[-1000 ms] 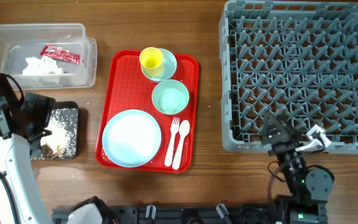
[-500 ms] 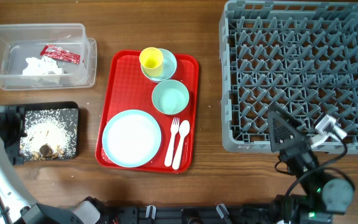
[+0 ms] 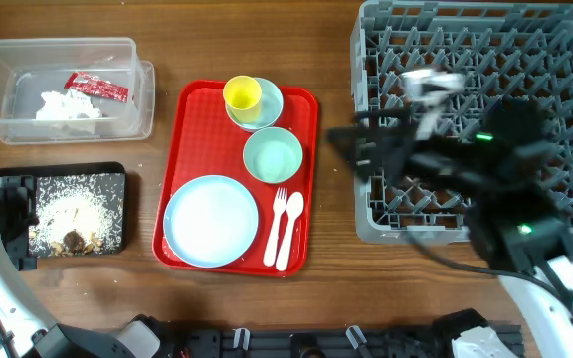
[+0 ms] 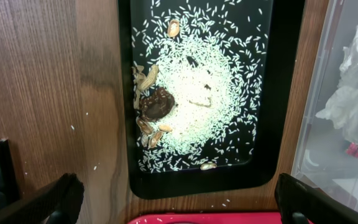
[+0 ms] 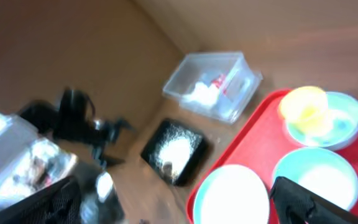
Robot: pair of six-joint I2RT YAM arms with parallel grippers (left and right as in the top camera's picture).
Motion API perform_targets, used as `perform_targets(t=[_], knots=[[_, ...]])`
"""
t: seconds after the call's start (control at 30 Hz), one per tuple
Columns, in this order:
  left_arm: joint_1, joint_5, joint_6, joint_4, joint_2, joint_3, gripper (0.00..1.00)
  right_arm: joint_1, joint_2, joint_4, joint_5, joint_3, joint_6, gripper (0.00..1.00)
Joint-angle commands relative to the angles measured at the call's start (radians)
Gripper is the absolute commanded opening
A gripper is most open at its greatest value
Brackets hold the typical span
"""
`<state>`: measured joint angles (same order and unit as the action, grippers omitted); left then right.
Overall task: Sort waste into correct bins and load items into the dishwasher rack
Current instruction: 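Reach right gripper to the light-blue bowl and grasp its rim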
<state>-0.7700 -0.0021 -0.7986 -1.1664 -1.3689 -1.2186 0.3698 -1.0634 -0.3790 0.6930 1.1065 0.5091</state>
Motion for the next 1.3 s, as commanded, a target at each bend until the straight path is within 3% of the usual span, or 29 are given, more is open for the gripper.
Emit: perform_targets(t=[0.0, 0.1, 0.2, 0.37, 0.63, 0.73, 0.83, 1.0, 1.13, 1.2, 1.27], knots=[[-0.005, -0.003, -0.002, 0.000, 0.001, -0.010, 1.00, 0.214, -0.125, -0.113, -0.337, 0.134, -0.145, 1.00], [-0.005, -0.003, -0.002, 0.000, 0.001, -0.010, 1.00, 0.363, -0.287, -0.212, -0.396, 0.266, -0.225, 1.00], [-0.005, -0.003, -0.002, 0.000, 0.001, -0.010, 1.00, 0.492, -0.483, -0.438, -0.552, 0.487, -0.281, 1.00], [-0.005, -0.003, -0.002, 0.000, 0.001, -0.010, 1.00, 0.550, -0.712, -0.649, -0.580, 0.704, -0.323, 1.00], [-0.005, -0.003, -0.002, 0.000, 0.001, -0.010, 1.00, 0.550, -0.799, -0.564, -0.451, 0.697, -0.215, 1.00], [-0.005, -0.003, -0.002, 0.000, 0.001, -0.010, 1.00, 0.550, -0.801, -0.558, -0.665, 0.669, -0.146, 0.98], [-0.005, -0.003, -0.002, 0.000, 0.001, -0.010, 1.00, 0.549, -0.815, -0.552, -0.801, 0.637, -0.052, 0.85], [-0.005, -0.003, -0.002, 0.000, 0.001, -0.010, 1.00, 0.547, -0.898, -0.546, -0.974, 0.600, 0.042, 0.78], [-0.005, -0.003, -0.002, 0.000, 0.001, -0.010, 1.00, 0.547, -0.975, -0.502, -0.982, 0.600, 0.096, 0.68], [-0.005, -0.003, -0.002, 0.000, 0.001, -0.010, 1.00, 0.547, -1.010, -0.477, -0.984, 0.600, 0.096, 0.59], [-0.005, -0.003, -0.002, 0.000, 0.001, -0.010, 1.00, 0.545, -1.033, -0.459, -0.985, 0.600, 0.095, 0.57]])
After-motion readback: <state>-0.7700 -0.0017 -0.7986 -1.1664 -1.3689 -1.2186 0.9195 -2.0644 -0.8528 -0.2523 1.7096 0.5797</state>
